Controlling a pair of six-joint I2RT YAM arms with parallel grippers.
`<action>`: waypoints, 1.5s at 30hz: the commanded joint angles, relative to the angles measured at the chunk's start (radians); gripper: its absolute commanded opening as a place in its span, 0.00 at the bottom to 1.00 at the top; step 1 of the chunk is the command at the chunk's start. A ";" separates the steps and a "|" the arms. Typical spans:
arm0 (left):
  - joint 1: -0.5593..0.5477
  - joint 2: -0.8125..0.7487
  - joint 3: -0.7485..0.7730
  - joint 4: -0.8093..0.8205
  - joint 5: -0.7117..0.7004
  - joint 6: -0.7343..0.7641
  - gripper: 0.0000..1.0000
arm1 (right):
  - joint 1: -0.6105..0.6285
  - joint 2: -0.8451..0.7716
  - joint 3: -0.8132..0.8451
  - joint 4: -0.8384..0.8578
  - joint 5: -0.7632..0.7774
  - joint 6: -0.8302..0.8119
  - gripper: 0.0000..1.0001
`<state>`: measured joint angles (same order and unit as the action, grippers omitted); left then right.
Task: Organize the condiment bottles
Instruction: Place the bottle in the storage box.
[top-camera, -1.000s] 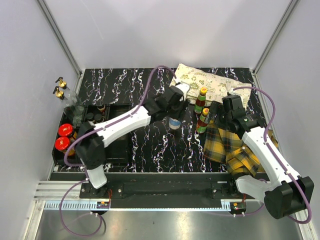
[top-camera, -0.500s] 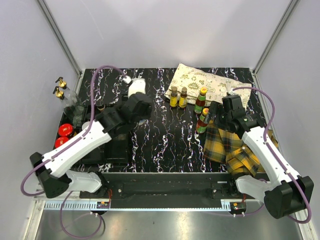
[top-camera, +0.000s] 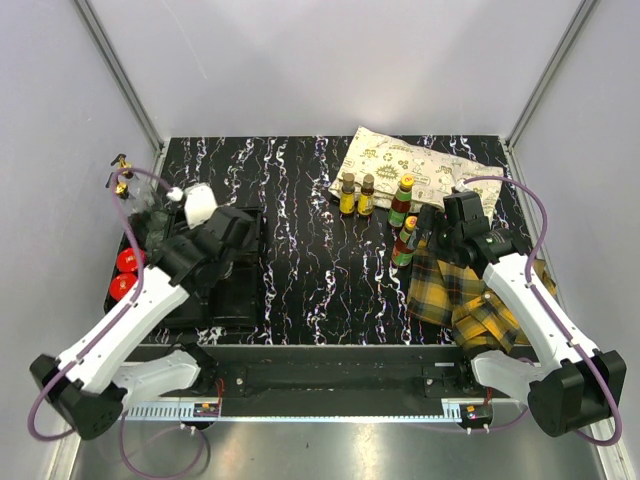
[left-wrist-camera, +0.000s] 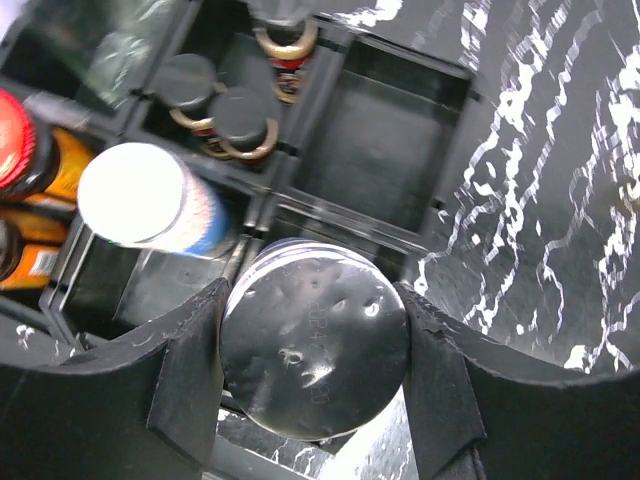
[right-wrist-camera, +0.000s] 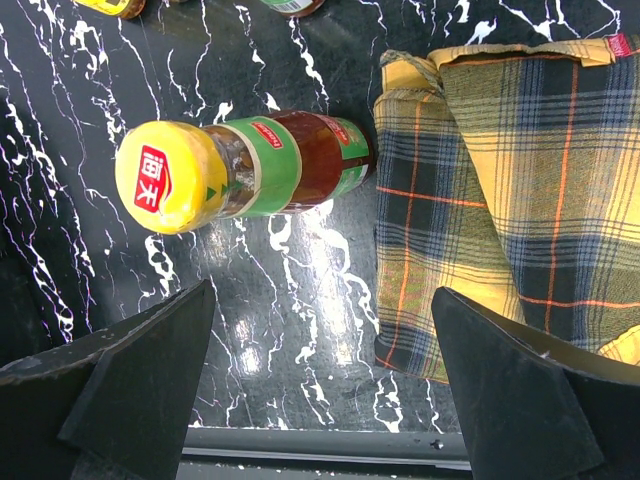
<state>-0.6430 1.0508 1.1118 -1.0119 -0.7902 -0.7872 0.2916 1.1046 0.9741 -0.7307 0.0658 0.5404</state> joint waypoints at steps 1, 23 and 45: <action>0.077 -0.112 -0.046 0.019 -0.055 -0.076 0.04 | -0.008 -0.006 0.000 0.011 -0.011 0.007 1.00; 0.200 -0.267 -0.148 -0.119 -0.152 -0.264 0.00 | -0.006 0.006 -0.003 0.016 -0.021 0.013 1.00; 0.362 -0.227 -0.293 0.045 -0.028 -0.234 0.12 | -0.009 0.009 0.002 0.017 -0.026 0.009 1.00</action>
<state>-0.3115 0.8288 0.8402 -1.1007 -0.8391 -1.0313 0.2916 1.1141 0.9699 -0.7303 0.0578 0.5476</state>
